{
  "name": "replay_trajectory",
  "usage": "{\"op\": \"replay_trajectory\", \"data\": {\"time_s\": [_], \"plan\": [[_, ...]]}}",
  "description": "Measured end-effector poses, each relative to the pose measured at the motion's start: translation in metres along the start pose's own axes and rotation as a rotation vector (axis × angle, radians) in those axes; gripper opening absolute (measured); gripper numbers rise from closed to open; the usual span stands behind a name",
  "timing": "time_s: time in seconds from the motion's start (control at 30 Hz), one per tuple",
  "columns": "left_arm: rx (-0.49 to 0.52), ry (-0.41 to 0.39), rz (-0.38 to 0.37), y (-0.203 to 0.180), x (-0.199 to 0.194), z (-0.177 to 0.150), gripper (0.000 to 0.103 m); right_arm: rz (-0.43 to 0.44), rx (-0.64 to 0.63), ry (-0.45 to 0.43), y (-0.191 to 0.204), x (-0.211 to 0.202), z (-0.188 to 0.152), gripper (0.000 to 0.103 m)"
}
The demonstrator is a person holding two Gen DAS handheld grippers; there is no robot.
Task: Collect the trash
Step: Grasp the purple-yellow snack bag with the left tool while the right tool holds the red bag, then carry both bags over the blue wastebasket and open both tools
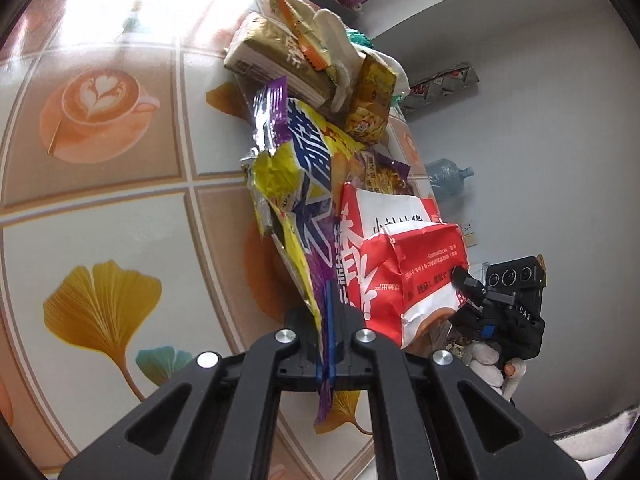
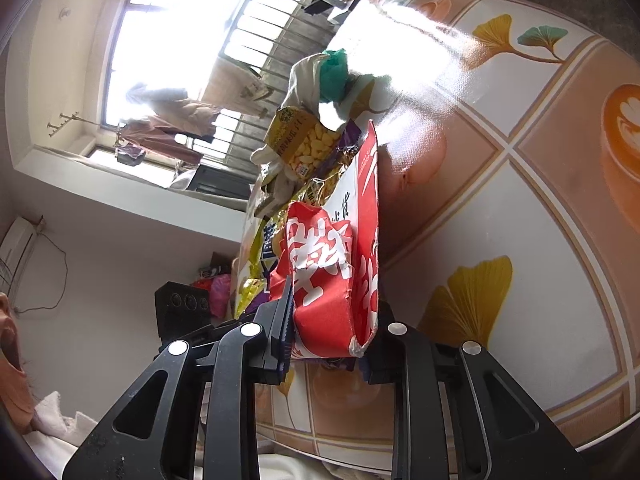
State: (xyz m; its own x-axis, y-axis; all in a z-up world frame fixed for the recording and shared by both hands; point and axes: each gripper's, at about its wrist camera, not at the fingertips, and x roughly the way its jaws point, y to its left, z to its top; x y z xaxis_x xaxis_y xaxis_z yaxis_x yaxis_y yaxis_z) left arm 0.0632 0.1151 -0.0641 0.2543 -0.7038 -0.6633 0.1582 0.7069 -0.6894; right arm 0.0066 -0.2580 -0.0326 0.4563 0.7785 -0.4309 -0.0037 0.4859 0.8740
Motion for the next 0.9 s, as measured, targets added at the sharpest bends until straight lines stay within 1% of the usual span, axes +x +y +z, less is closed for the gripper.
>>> {"op": "replay_trajectory", "data": {"time_s": [0.07, 0.2, 0.33, 0.47, 0.57, 0.7, 0.83, 0.9], "plan": [[0.042, -0.006, 0.009, -0.010, -0.004, 0.001, 0.000, 0.045, 0.002, -0.007, 0.007, -0.004, 0.002, 0.021], [0.099, -0.030, -0.005, -0.029, -0.016, 0.000, 0.000, 0.104, -0.027, -0.036, 0.028, -0.017, 0.009, 0.020], [0.152, -0.060, -0.028, -0.053, -0.030, 0.004, 0.000, 0.132, -0.081, -0.088, 0.049, -0.035, 0.016, 0.020], [0.214, -0.096, -0.043, -0.078, -0.045, 0.009, 0.000, 0.137, -0.136, -0.169, 0.068, -0.059, 0.025, 0.020], [0.265, -0.125, -0.057, -0.098, -0.054, 0.016, 0.000, 0.126, -0.171, -0.242, 0.079, -0.077, 0.032, 0.020], [0.350, -0.145, -0.063, -0.134, -0.052, 0.031, 0.000, 0.093, -0.213, -0.353, 0.088, -0.104, 0.039, 0.020], [0.448, -0.160, -0.054, -0.166, -0.045, 0.046, 0.000, 0.033, -0.248, -0.474, 0.094, -0.132, 0.044, 0.020], [0.489, -0.167, -0.063, -0.181, -0.042, 0.053, 0.000, -0.001, -0.254, -0.538, 0.094, -0.145, 0.046, 0.020]]}}
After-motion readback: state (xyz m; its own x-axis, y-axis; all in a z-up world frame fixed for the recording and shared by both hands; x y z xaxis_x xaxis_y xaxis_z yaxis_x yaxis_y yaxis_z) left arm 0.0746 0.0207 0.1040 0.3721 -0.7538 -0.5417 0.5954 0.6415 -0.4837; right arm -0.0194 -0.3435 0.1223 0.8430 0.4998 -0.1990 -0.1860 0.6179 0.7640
